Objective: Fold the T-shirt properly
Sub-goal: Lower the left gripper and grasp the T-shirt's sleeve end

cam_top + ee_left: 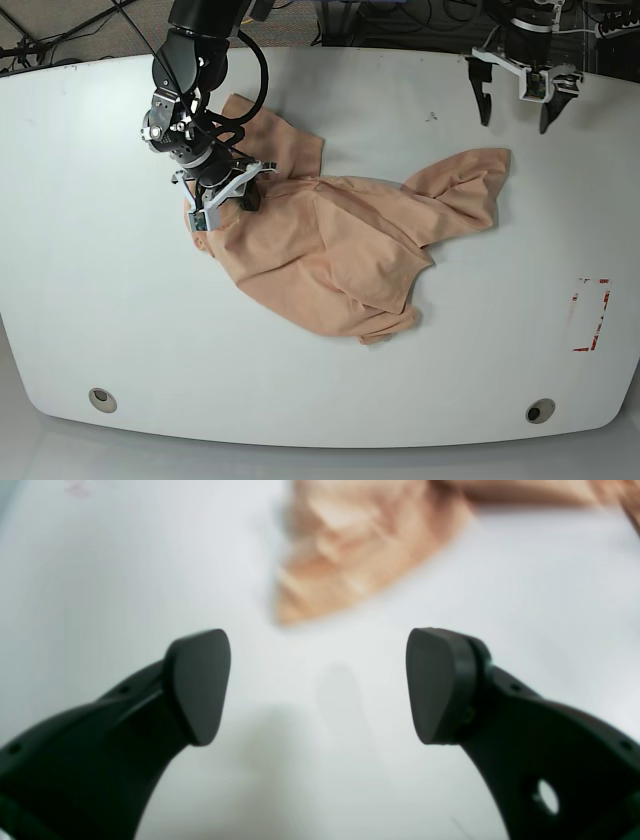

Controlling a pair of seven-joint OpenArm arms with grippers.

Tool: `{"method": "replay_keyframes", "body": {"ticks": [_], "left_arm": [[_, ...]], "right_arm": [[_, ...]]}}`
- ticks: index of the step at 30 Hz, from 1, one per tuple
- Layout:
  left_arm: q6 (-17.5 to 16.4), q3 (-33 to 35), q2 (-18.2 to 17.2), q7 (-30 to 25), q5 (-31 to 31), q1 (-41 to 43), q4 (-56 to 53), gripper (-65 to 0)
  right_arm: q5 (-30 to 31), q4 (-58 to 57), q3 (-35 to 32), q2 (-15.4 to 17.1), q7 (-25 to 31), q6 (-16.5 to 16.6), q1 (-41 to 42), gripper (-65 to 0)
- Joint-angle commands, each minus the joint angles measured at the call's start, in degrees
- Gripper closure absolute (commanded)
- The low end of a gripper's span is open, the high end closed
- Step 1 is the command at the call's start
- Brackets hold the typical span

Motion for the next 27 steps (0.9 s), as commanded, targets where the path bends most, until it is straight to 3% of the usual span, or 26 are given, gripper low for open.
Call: {"method": "replay_keyframes", "body": {"ticks": [1,3,9,13,27], "left_arm": [[1.73,-0.89,1.33,-1.55,-0.17,-1.86,0.93,-52.2],[1.65,-1.16,1.42,-0.49,-0.17,-4.06,0.85,-52.2],[1.47,-0.89,1.42,14.28,-0.26,-11.53,0.93,-52.4],[-3.8,-1.16,1.42,20.61,-0.35,-16.28,-1.26,-52.4],[-12.6,-0.98,1.16,25.36,-0.26,-25.69,-10.85,-52.4]], "right_arm": [[1.07,1.25,-0.1,-0.13,1.27,0.46,0.75,0.0],[1.07,2.3,-0.1,-0.13,1.27,0.46,0.67,0.0],[1.07,6.35,-0.19,-0.22,1.01,0.55,-0.65,0.0],[1.07,10.13,-0.27,-0.05,1.01,0.55,-2.67,0.0],[1.07,17.42,-0.27,0.04,0.92,0.55,-6.81,0.0]]}}
